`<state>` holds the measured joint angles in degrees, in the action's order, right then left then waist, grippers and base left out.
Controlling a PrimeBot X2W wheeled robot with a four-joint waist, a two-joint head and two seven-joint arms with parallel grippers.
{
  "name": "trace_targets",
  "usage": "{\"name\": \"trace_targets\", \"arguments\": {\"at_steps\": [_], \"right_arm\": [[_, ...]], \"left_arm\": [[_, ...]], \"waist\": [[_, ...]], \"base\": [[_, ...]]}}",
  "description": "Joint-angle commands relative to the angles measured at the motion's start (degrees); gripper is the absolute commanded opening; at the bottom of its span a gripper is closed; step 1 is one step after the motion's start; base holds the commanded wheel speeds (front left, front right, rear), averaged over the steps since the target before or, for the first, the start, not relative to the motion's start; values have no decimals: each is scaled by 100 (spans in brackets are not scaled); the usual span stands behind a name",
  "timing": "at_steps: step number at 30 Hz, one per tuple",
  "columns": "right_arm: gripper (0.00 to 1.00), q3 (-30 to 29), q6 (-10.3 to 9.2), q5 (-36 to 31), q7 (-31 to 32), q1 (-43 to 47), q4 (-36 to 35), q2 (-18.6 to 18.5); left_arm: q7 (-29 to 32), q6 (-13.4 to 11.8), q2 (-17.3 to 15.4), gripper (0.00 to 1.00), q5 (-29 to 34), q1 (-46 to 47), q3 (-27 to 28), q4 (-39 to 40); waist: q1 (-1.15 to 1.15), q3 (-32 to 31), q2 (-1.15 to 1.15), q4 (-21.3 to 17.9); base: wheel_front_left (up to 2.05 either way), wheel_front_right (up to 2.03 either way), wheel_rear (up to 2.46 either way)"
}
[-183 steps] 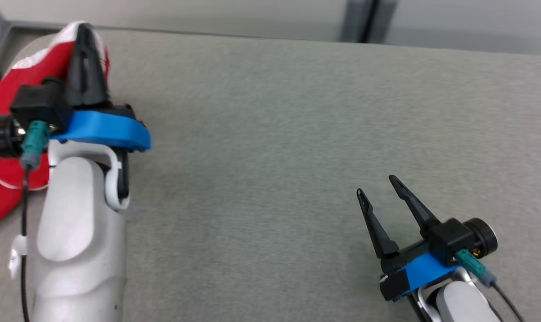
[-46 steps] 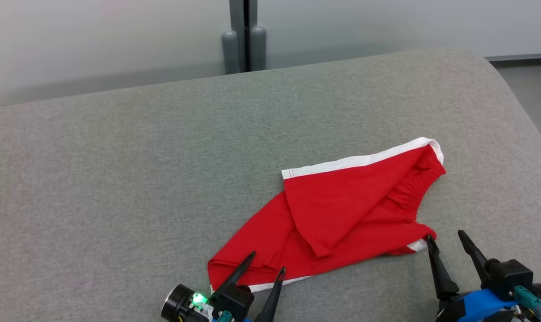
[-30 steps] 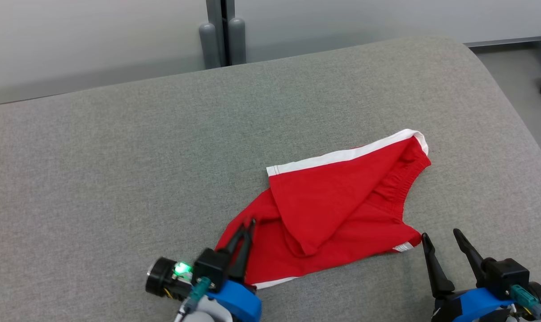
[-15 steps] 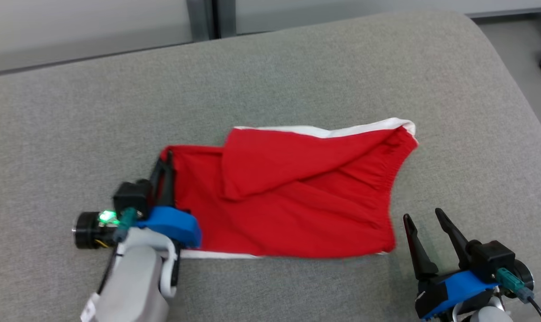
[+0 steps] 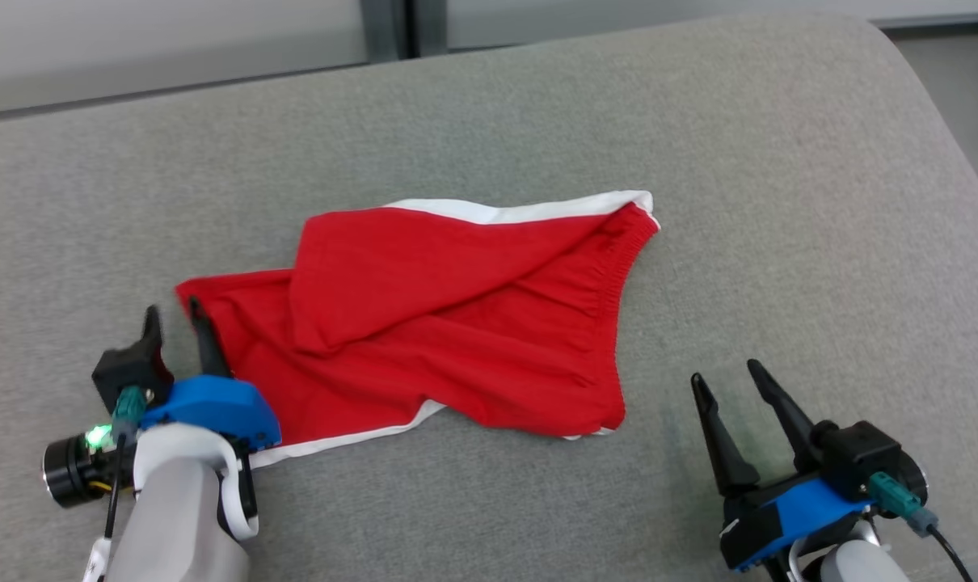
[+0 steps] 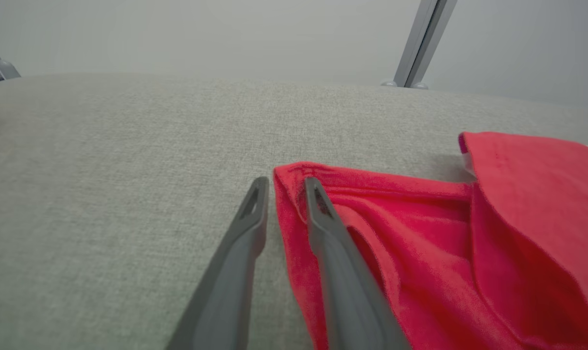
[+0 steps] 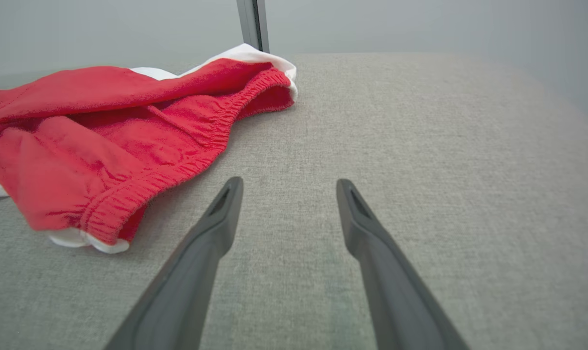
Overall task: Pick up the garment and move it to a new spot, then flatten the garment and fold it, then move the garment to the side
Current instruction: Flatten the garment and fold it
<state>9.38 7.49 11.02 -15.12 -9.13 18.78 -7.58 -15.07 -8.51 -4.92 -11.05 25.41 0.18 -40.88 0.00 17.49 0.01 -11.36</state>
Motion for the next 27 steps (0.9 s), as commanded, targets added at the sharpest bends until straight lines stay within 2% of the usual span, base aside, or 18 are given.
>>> {"name": "trace_targets", "arguments": {"at_steps": [1, 4, 11, 20, 25, 26, 27], "right_arm": [[100, 98, 1, 69, -4, 76, -83, -26], [100, 333, 1, 220, -5, 216, -182, -114], [100, 932, 1, 626, -5, 514, -45, -299], [100, 977, 1, 1127, -5, 452, 472, -246], [100, 926, 1, 1162, -4, 305, 538, -202], [91, 917, 1, 1159, -4, 306, 538, -191], [56, 908, 1, 1156, -4, 285, 543, -192]], "left_arm": [[-16, 28, 61, 100, 67, -163, 54, 225], [-16, 127, 137, 100, 92, -617, 162, 724], [-16, 338, 206, 100, -37, -1379, -96, 1393], [-16, 192, 204, 100, -448, -1914, -947, 1926], [-16, 177, 202, 100, -366, -1878, -1107, 1992], [-16, 179, 203, 100, -354, -1858, -1113, 1998], [-16, 188, 203, 100, -335, -1846, -1118, 2001]], "waist": [[0, -85, -1, 66], [0, -281, -1, 221], [0, -661, -1, 570], [0, -774, -1, 1073], [0, -709, -1, 1216], [0, -697, -1, 1232], [0, -685, -1, 1245]], "base": [[0, 0, 0], [0, 0, 0], [0, 0, 0], [0, 0, 0], [0, 0, 0], [0, 0, 0], [0, 0, 0]]}}
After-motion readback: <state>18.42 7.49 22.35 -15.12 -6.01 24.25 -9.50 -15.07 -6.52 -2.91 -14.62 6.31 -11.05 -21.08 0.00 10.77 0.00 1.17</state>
